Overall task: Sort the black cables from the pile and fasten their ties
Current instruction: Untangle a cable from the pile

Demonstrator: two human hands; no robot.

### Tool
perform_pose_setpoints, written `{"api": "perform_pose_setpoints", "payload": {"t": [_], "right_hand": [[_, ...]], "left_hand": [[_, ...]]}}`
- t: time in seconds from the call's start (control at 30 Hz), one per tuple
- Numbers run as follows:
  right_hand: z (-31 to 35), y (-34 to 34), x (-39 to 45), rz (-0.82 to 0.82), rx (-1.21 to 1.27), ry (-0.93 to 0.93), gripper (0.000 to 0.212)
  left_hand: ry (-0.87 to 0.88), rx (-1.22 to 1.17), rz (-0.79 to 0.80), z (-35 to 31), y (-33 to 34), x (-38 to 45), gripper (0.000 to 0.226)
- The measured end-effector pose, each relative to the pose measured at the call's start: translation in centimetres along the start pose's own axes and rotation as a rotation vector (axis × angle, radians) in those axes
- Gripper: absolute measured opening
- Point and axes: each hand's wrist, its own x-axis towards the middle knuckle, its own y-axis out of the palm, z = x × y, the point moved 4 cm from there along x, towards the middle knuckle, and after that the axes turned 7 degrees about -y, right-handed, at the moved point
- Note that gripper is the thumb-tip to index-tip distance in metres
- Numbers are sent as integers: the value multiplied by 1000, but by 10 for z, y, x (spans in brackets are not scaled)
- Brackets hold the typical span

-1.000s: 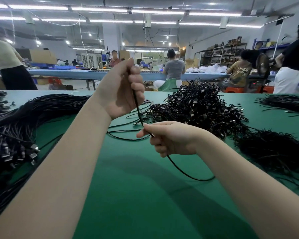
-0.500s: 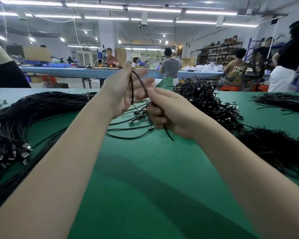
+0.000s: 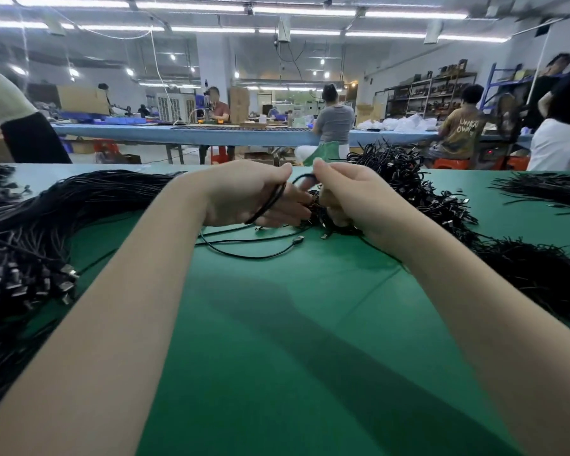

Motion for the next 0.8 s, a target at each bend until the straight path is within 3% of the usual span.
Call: {"api": "perform_pose_setpoints", "payload": {"t": [0.07, 0.13, 0.2, 0.27, 0.37, 0.47, 0.53, 0.57, 0.67, 0.73, 0.8], "right_hand": [[2, 18, -4, 141, 153, 11, 33], [-9, 34, -11, 295, 247, 81, 29], [-26, 44, -19, 415, 205, 178, 30], [-45, 44, -25, 410, 77, 303, 31], [-53, 26, -23, 189, -191, 351, 40], [-29, -1, -12, -128, -304, 197, 43], [-3, -7, -5, -189, -234, 67, 38], [9, -5, -3, -165, -194, 20, 37], [26, 18, -5, 18, -52, -3, 32], [20, 35, -10, 138, 5, 27, 29], [6, 45, -14, 221, 48, 81, 30]], "left_hand": [[112, -121, -197, -7, -3, 7, 46], [250, -441, -314, -15, -15, 5, 46], [401, -746, -236, -22, -28, -5, 48], [479, -831, -97, -26, -34, -19, 45], [410, -586, -23, -22, -36, -27, 46], [166, -74, 89, -9, -19, -21, 48], [7, 165, 110, -1, -5, -11, 52], [-7, 175, 64, 0, 0, -6, 52], [149, -250, -130, -9, 1, 5, 47], [268, -566, -107, -15, -5, 6, 50], [349, -733, -62, -19, -12, 2, 50]]}}
